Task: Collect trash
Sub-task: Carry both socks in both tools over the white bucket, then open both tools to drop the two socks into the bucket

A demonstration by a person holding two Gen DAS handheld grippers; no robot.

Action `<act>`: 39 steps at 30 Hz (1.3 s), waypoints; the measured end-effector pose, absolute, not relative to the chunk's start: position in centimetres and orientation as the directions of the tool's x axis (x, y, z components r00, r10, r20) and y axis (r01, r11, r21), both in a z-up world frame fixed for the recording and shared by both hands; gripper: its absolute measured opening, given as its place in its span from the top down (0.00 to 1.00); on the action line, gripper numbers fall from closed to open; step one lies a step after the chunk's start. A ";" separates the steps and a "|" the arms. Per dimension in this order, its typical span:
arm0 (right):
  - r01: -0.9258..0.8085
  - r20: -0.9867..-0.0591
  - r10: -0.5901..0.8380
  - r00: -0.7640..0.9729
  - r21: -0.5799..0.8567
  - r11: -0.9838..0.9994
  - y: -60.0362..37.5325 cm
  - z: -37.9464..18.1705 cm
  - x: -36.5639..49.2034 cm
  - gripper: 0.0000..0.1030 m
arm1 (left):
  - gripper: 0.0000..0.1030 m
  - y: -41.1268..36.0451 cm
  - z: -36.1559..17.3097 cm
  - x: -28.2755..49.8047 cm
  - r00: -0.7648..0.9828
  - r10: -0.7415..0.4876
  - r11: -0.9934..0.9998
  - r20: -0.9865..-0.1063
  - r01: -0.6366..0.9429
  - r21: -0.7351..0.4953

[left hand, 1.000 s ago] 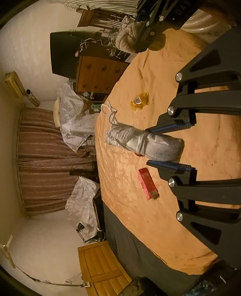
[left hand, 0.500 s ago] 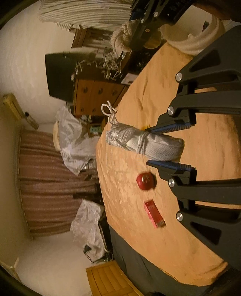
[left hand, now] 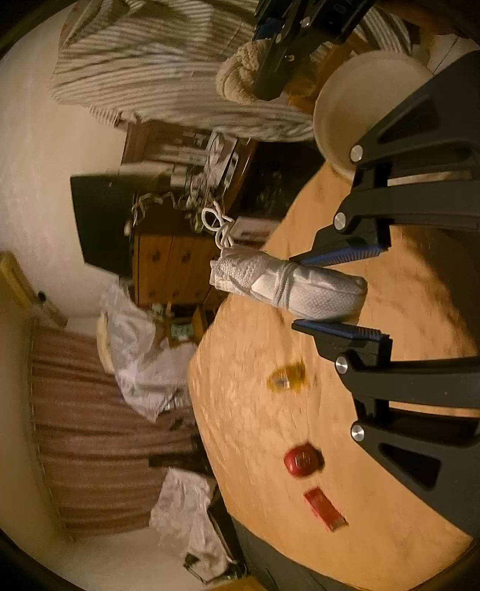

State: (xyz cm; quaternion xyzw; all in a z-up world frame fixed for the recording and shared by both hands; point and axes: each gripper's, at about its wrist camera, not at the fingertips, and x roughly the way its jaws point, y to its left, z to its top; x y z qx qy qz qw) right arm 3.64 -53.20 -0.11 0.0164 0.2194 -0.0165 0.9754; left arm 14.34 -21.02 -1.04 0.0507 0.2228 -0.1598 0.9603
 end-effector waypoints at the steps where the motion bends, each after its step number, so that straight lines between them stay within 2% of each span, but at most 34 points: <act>1: 0.050 -0.435 -0.035 0.900 0.024 0.998 -54.1 -0.2 3.4 0.61 | 0.73 -22.0 -1.1 14.3 0.840 -0.302 0.936 -0.450 0.350 0.025; 10: 0.154 -0.532 -0.105 0.841 0.049 0.987 -64.1 -1.9 1.7 0.61 | 0.73 -28.9 -2.5 14.6 0.766 -0.391 0.885 -0.510 0.465 0.020; 21: 0.158 -0.720 -0.035 0.693 0.105 0.982 -70.5 -7.1 4.5 0.61 | 0.73 -34.2 -6.3 15.2 0.650 -0.418 0.833 -0.635 0.553 0.018; 28: 0.157 -0.773 0.013 0.634 0.145 0.977 -70.7 -9.8 5.9 0.61 | 0.73 -36.6 -8.7 16.0 0.580 -0.408 0.810 -0.705 0.586 0.013; 39: 0.152 -0.790 0.023 0.613 0.146 0.978 -70.0 -11.0 6.5 0.61 | 0.73 -38.0 -9.6 16.2 0.545 -0.404 0.795 -0.735 0.606 0.012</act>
